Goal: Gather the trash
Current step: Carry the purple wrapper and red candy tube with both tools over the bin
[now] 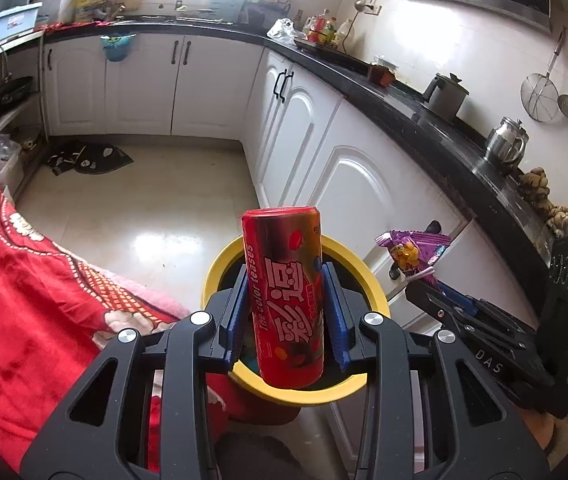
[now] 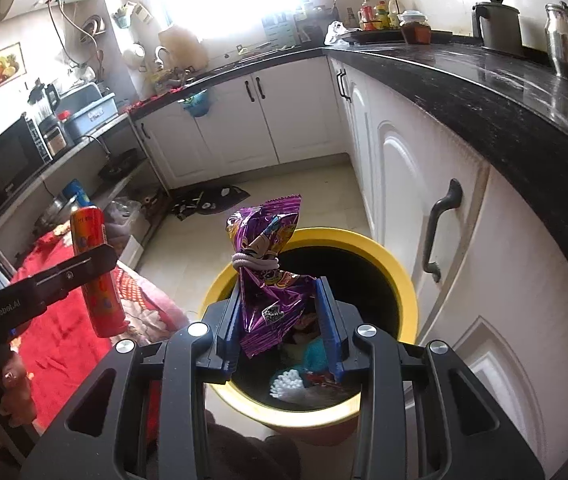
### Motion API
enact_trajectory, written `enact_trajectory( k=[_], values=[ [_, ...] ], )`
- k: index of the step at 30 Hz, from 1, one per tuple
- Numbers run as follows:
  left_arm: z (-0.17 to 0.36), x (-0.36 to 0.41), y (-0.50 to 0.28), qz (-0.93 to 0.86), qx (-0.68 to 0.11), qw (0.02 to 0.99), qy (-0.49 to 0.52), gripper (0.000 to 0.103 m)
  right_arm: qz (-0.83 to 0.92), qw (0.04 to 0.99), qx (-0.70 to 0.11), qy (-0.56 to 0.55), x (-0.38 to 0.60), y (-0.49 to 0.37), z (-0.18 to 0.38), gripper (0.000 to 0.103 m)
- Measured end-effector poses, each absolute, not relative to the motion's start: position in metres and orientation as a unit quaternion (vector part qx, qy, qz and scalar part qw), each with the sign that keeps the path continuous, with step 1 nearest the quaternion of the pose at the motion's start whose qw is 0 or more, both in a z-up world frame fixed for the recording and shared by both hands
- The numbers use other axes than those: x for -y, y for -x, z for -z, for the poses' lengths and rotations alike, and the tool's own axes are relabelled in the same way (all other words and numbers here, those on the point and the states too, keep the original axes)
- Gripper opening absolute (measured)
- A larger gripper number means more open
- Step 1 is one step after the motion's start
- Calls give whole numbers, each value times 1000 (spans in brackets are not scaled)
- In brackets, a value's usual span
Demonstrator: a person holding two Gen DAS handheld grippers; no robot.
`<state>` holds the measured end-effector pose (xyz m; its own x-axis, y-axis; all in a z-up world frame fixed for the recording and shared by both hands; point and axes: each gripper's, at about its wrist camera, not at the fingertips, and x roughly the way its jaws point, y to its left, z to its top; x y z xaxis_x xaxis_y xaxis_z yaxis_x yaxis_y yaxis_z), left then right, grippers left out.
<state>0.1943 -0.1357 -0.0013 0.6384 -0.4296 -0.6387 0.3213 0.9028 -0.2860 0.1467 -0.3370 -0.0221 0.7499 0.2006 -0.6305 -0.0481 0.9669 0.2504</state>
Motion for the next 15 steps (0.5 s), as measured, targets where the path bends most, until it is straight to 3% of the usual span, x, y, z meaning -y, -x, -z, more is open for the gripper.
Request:
enact_trajectory(
  k=[15],
  values=[
    [27, 151, -210, 217, -384, 896, 53, 28, -49, 921, -374, -99, 334, -154, 47, 34]
  ],
)
